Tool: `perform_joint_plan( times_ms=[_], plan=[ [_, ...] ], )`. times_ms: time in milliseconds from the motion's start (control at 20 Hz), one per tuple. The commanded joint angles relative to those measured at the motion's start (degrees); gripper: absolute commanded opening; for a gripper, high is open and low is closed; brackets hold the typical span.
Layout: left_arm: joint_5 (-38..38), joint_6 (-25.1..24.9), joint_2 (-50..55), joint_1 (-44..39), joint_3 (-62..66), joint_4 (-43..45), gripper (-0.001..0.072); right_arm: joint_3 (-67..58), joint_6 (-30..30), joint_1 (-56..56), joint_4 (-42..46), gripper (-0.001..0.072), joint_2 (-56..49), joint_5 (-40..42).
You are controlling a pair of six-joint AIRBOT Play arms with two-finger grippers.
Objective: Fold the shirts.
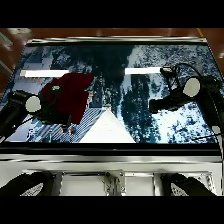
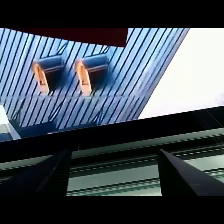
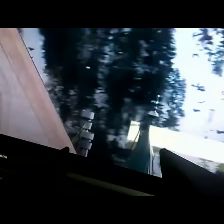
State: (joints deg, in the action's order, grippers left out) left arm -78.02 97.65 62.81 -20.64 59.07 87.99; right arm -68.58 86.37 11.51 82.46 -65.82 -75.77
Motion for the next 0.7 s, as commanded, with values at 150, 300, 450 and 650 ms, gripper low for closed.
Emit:
perform_joint_plan(
  times_ms=[150,300,450,650],
  plan=[
    [3.9,1.1,0.0,0.0,0.0,-0.4,0.0589,0.0,0.0,0.0,0.2,0.0695,0.0,9.1],
    [14.6,1.3,0.1,0.0,0.0,-0.7,0.0588,0.0,0.0,0.0,0.1,0.0695,0.0,8.7],
    [28.2,1.2,0.2,-0.1,0.0,-3.8,0.0588,0.0,0.2,0.0,0.1,0.0695,0.0,8.8],
    [35.5,1.1,0.5,0.0,-0.1,-2.9,0.0586,0.0,1.7,0.0,0.0,0.0695,0.0,8.8]
  ],
)
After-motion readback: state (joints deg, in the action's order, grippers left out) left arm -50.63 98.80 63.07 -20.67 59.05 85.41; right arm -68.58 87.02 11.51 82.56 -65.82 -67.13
